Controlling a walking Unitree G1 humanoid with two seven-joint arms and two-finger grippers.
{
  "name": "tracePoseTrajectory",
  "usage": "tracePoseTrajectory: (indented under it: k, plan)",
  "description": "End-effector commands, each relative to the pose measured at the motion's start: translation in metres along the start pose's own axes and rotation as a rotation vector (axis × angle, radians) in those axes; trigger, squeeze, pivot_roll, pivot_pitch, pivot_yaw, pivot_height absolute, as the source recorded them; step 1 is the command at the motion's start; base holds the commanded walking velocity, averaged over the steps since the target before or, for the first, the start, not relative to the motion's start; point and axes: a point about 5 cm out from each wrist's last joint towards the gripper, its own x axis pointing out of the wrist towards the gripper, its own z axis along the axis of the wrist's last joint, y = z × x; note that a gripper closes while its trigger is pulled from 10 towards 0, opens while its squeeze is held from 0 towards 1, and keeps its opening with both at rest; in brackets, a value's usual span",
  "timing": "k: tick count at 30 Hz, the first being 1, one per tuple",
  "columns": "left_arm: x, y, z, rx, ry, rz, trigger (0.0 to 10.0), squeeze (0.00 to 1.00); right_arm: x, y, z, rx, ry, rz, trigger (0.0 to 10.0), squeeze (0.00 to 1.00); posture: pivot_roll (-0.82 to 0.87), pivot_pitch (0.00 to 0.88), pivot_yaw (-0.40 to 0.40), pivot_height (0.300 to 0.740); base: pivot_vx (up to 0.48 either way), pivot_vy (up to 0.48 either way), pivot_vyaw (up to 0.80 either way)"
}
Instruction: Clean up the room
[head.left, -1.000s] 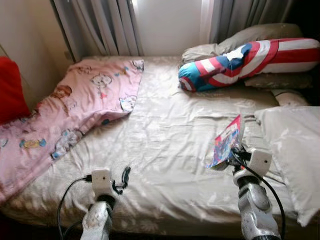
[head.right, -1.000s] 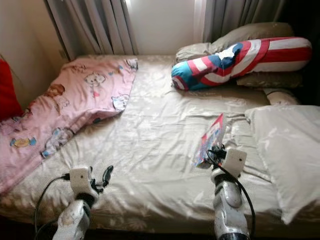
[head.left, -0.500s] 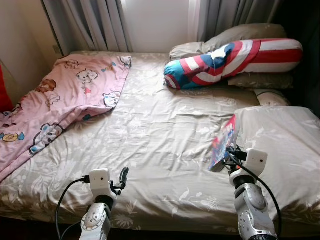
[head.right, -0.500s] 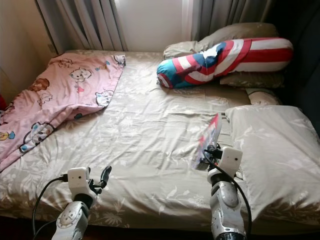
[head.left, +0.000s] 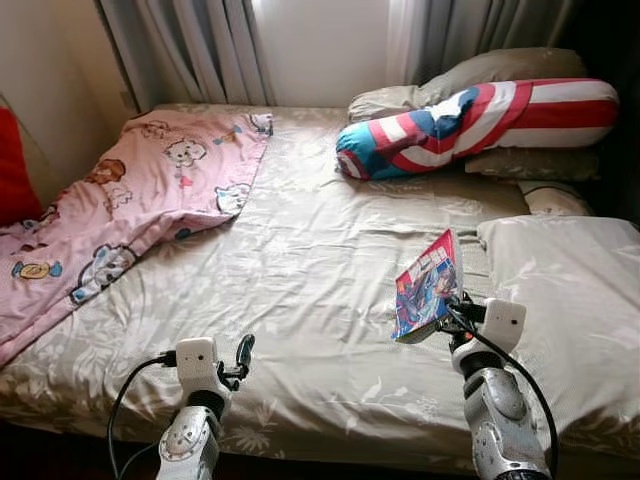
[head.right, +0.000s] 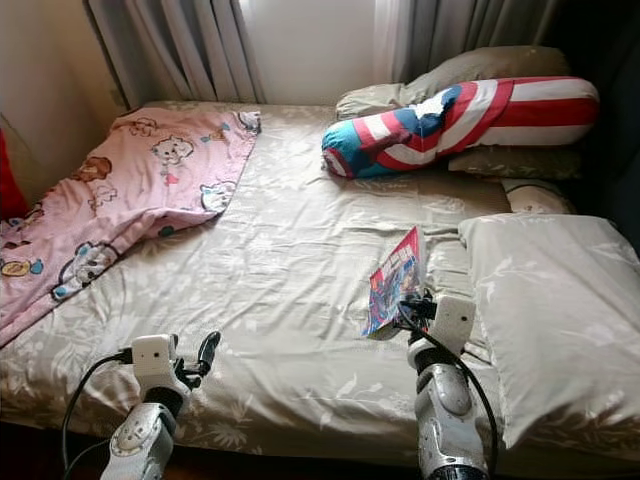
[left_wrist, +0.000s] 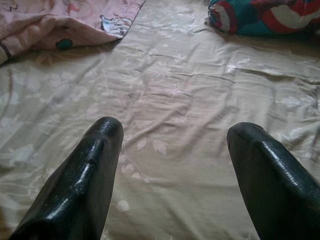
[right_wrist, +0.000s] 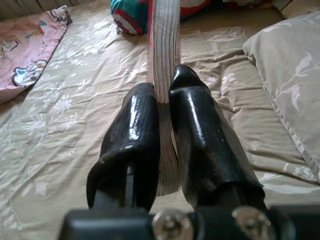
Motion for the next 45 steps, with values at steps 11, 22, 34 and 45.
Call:
tracePoseTrajectory:
  k: [11, 22, 34, 45]
  plan:
    - [-0.0008, 0.0008, 0.0015, 0.006, -0.006, -0.003, 10.0, 0.00, 0.0031, 0.0028, 0.0074, 0.001, -0.034, 0.011, 10.0, 0.00, -0.08, 0.058, 0.026, 0.740, 0.254, 0.000, 0.00]
    - [-0.0021, 0.0011, 0.0011, 0.006, -0.006, 0.002, 10.0, 0.00, 0.0022, 0.0026, 0.0070, 0.000, -0.031, 0.009, 10.0, 0.00, -0.08, 0.069, 0.022, 0.740, 0.000, 0.000, 0.00]
    - [-0.0032, 0.0009, 0.0028, 0.011, -0.014, -0.001, 10.0, 0.00, 0.0031, 0.0038, 0.0051, 0.001, -0.023, 0.009, 10.0, 0.00, -0.08, 0.076, 0.021, 0.740, 0.000, 0.000, 0.00]
    - [-0.0046, 0.0020, 0.0034, 0.018, -0.017, -0.003, 10.0, 0.00, 0.0040, 0.0051, 0.0022, -0.016, -0.004, 0.005, 10.0, 0.00, -0.07, 0.080, 0.024, 0.685, 0.000, 0.000, 0.00]
